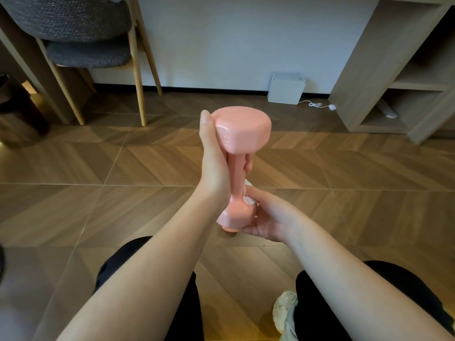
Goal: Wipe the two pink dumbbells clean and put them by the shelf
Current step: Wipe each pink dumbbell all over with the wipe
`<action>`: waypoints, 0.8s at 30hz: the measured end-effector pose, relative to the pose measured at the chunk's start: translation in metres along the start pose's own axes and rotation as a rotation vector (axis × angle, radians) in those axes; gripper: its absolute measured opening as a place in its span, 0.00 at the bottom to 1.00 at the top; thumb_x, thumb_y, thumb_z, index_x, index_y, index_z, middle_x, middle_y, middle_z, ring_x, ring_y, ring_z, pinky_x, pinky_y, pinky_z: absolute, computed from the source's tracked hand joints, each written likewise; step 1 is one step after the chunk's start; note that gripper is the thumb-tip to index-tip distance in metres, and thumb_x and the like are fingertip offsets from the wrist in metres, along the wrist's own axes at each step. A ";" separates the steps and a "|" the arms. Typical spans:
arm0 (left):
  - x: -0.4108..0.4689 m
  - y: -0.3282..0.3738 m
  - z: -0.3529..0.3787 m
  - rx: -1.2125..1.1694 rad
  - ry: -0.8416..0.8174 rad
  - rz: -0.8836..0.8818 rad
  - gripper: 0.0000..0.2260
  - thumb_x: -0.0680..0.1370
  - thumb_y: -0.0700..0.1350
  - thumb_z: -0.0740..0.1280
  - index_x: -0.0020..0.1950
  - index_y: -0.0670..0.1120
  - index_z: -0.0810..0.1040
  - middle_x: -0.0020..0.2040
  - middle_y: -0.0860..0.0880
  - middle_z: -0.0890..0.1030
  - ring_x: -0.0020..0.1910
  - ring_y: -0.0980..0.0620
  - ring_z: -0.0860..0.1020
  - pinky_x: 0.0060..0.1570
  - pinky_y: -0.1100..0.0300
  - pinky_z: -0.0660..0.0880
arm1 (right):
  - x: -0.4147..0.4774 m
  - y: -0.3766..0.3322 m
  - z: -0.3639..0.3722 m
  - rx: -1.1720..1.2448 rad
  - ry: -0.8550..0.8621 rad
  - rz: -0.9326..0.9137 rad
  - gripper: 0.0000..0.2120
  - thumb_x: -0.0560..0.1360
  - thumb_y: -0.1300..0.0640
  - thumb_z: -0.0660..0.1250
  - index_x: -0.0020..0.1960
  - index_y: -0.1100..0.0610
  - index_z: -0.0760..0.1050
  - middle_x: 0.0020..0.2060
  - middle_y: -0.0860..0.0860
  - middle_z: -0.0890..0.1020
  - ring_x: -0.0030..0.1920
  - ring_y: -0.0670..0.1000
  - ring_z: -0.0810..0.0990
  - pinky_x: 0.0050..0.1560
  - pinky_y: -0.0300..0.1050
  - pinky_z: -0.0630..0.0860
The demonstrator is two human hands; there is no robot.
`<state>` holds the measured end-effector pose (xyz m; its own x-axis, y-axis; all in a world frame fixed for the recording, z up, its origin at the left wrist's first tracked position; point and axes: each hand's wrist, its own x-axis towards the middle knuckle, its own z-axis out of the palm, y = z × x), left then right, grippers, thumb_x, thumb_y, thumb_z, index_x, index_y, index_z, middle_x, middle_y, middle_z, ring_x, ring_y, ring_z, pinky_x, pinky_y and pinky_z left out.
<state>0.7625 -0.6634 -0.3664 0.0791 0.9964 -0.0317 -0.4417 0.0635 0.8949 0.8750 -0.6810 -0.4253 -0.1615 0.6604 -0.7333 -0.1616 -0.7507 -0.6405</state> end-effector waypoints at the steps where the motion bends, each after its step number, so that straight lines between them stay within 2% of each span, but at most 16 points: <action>1: 0.000 0.001 -0.001 -0.028 -0.006 -0.016 0.40 0.77 0.71 0.42 0.43 0.39 0.77 0.28 0.42 0.68 0.27 0.46 0.65 0.31 0.54 0.62 | 0.000 0.000 -0.001 -0.023 -0.046 0.019 0.18 0.74 0.50 0.72 0.61 0.54 0.79 0.59 0.58 0.83 0.59 0.59 0.83 0.50 0.54 0.84; 3: 0.002 0.004 -0.003 -0.078 -0.037 -0.053 0.40 0.78 0.70 0.40 0.45 0.39 0.77 0.28 0.43 0.68 0.26 0.47 0.64 0.30 0.55 0.61 | -0.003 -0.001 0.000 -0.060 -0.117 0.044 0.19 0.76 0.47 0.68 0.65 0.53 0.77 0.60 0.58 0.82 0.59 0.61 0.82 0.43 0.52 0.85; 6: 0.006 0.004 -0.005 -0.039 -0.109 -0.068 0.41 0.79 0.69 0.40 0.47 0.37 0.78 0.27 0.43 0.69 0.26 0.46 0.65 0.30 0.56 0.64 | -0.005 0.001 0.002 -0.021 -0.107 0.042 0.20 0.78 0.47 0.66 0.67 0.51 0.74 0.59 0.57 0.83 0.52 0.59 0.84 0.39 0.51 0.84; 8: 0.009 0.002 -0.005 0.024 -0.102 -0.099 0.42 0.78 0.71 0.42 0.49 0.38 0.80 0.28 0.41 0.73 0.29 0.44 0.70 0.34 0.55 0.68 | -0.005 0.004 0.004 0.028 -0.063 0.033 0.18 0.78 0.48 0.66 0.67 0.50 0.74 0.59 0.56 0.83 0.51 0.59 0.85 0.41 0.52 0.84; 11: 0.007 -0.003 0.001 0.211 -0.012 -0.103 0.40 0.73 0.73 0.48 0.49 0.40 0.82 0.36 0.42 0.79 0.38 0.45 0.76 0.47 0.49 0.73 | -0.004 0.003 0.006 0.161 0.008 0.033 0.14 0.79 0.51 0.66 0.63 0.53 0.75 0.55 0.57 0.84 0.53 0.60 0.84 0.50 0.59 0.82; 13: 0.005 -0.006 0.006 0.351 0.044 -0.087 0.35 0.71 0.70 0.53 0.51 0.41 0.81 0.42 0.46 0.80 0.41 0.50 0.77 0.50 0.53 0.75 | -0.006 0.001 0.005 0.240 0.060 0.025 0.08 0.79 0.53 0.66 0.56 0.56 0.75 0.49 0.59 0.83 0.48 0.61 0.84 0.48 0.60 0.80; 15: 0.004 -0.011 0.008 0.422 0.081 -0.026 0.28 0.72 0.66 0.59 0.51 0.42 0.79 0.41 0.49 0.80 0.39 0.56 0.77 0.46 0.60 0.76 | -0.008 0.001 0.005 0.277 0.080 0.031 0.07 0.79 0.54 0.67 0.50 0.57 0.72 0.46 0.59 0.81 0.47 0.62 0.83 0.49 0.60 0.78; 17: 0.002 -0.013 0.009 0.409 0.117 0.003 0.24 0.74 0.65 0.62 0.44 0.43 0.77 0.36 0.50 0.78 0.35 0.55 0.76 0.43 0.61 0.75 | -0.008 0.002 0.004 0.292 0.069 0.042 0.08 0.79 0.54 0.67 0.49 0.57 0.71 0.47 0.60 0.81 0.50 0.63 0.82 0.50 0.60 0.78; 19: 0.001 -0.013 0.009 0.394 0.128 0.034 0.26 0.71 0.67 0.62 0.38 0.42 0.74 0.33 0.47 0.75 0.33 0.53 0.73 0.39 0.59 0.73 | -0.007 0.003 0.004 0.296 0.060 0.038 0.08 0.79 0.54 0.67 0.52 0.57 0.72 0.50 0.60 0.81 0.50 0.62 0.82 0.50 0.60 0.78; 21: 0.000 -0.011 0.009 0.368 0.122 0.073 0.31 0.66 0.71 0.59 0.37 0.41 0.73 0.31 0.44 0.72 0.31 0.49 0.71 0.35 0.57 0.70 | -0.006 0.003 0.003 0.246 0.040 0.028 0.09 0.79 0.53 0.67 0.56 0.56 0.73 0.55 0.59 0.82 0.49 0.61 0.83 0.51 0.59 0.80; 24: 0.001 -0.008 0.007 0.309 0.094 0.095 0.33 0.64 0.73 0.56 0.35 0.41 0.72 0.31 0.41 0.69 0.31 0.47 0.67 0.35 0.54 0.66 | -0.004 0.003 0.001 0.141 0.022 0.028 0.15 0.77 0.52 0.69 0.61 0.56 0.76 0.59 0.57 0.82 0.48 0.59 0.84 0.54 0.56 0.80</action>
<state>0.7727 -0.6637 -0.3708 -0.0387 0.9988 0.0301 -0.1500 -0.0356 0.9880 0.8744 -0.6854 -0.4240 -0.1472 0.6377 -0.7561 -0.2926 -0.7583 -0.5825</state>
